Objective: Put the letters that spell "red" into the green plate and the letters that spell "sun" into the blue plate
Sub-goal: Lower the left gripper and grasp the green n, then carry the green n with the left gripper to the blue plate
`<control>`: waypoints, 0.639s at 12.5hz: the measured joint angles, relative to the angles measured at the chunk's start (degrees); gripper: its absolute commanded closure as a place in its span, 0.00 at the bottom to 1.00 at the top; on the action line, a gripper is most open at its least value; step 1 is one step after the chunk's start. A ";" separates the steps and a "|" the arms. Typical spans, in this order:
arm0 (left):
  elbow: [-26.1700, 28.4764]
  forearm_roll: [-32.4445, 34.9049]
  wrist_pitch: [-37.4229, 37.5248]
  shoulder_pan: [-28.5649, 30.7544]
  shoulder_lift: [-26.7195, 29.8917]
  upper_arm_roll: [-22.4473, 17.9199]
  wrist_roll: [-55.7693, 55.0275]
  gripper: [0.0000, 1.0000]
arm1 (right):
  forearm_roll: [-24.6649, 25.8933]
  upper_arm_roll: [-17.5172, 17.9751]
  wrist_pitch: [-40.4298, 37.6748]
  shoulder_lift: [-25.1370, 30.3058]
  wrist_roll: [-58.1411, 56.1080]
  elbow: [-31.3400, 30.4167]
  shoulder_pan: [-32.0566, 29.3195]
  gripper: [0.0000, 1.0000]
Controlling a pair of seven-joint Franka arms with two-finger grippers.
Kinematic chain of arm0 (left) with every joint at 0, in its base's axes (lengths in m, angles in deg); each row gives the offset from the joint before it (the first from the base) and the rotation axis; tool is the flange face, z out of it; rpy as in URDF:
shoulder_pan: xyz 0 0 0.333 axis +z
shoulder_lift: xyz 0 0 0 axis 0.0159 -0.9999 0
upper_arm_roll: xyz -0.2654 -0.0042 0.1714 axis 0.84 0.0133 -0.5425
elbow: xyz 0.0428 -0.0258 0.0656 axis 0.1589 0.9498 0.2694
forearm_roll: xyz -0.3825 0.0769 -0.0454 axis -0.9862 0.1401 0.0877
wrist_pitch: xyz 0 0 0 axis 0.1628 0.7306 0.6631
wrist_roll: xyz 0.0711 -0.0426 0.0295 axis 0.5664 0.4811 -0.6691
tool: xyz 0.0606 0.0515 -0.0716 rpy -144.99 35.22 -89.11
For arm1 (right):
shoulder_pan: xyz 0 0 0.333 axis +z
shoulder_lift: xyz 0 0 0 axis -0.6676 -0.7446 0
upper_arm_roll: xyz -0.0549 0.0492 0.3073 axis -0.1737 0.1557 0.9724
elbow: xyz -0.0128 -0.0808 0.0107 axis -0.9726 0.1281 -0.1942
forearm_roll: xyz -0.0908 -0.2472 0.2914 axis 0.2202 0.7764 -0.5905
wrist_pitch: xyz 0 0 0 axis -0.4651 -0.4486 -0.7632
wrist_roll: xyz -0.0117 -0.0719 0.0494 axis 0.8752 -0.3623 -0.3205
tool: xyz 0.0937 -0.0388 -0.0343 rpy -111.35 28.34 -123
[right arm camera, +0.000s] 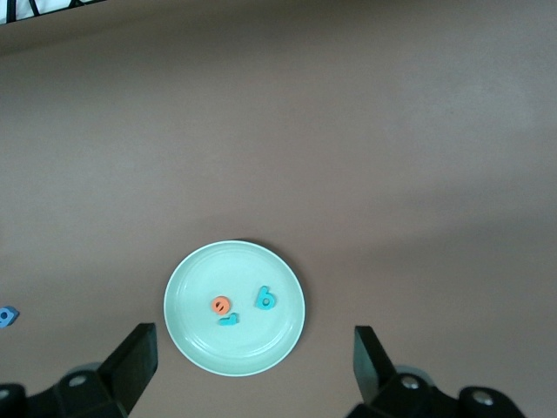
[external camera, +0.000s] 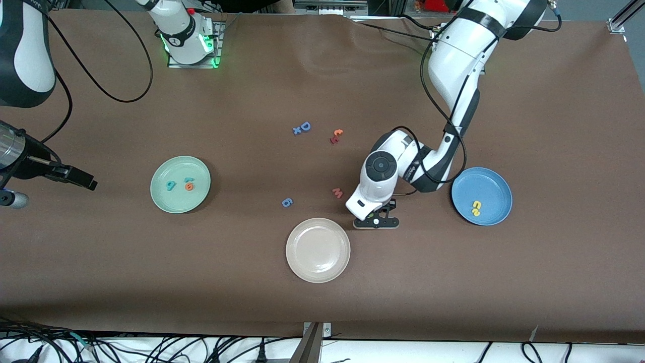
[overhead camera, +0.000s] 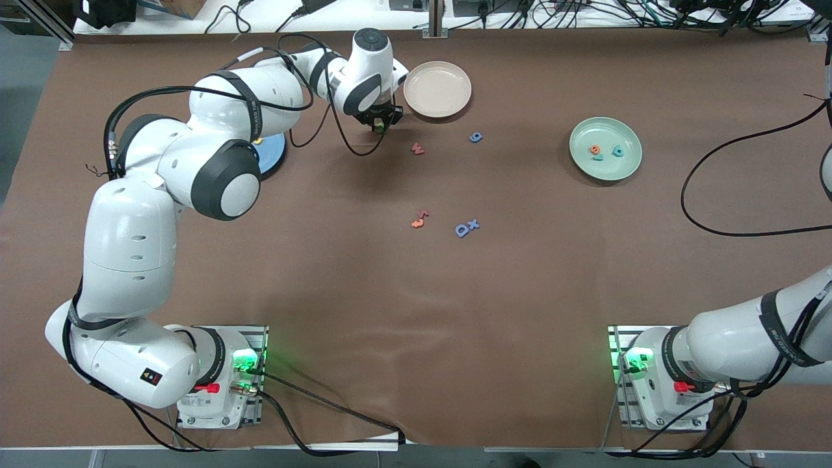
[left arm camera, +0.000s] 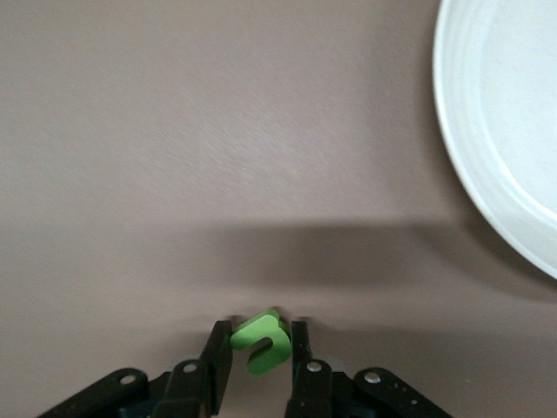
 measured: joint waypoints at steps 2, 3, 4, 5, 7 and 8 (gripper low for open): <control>-0.15 0.02 3.45 1.37 1.42 -0.01 4.18 0.78 | 0.00 0.00 0.00 0.00 0.00 -0.05 0.01 0.00; -0.15 0.03 5.65 2.05 2.55 -0.01 6.48 0.78 | 0.00 0.00 0.00 0.00 0.00 -0.09 0.02 0.00; -0.10 0.04 8.36 2.82 3.87 -0.03 9.04 0.78 | 0.00 0.00 0.00 0.00 0.00 -0.11 0.03 0.00; 0.28 0.04 10.63 3.97 5.63 -0.04 12.07 0.78 | 0.00 -0.01 -0.01 0.00 0.00 -0.13 0.02 0.00; 2.95 0.04 12.42 7.29 9.66 0.02 18.33 0.78 | 0.00 -0.01 -0.01 0.00 0.00 -0.17 0.03 0.00; 5.00 0.04 12.64 9.18 11.74 0.09 21.23 0.78 | 0.00 -0.01 -0.01 0.00 0.00 -0.17 0.03 0.00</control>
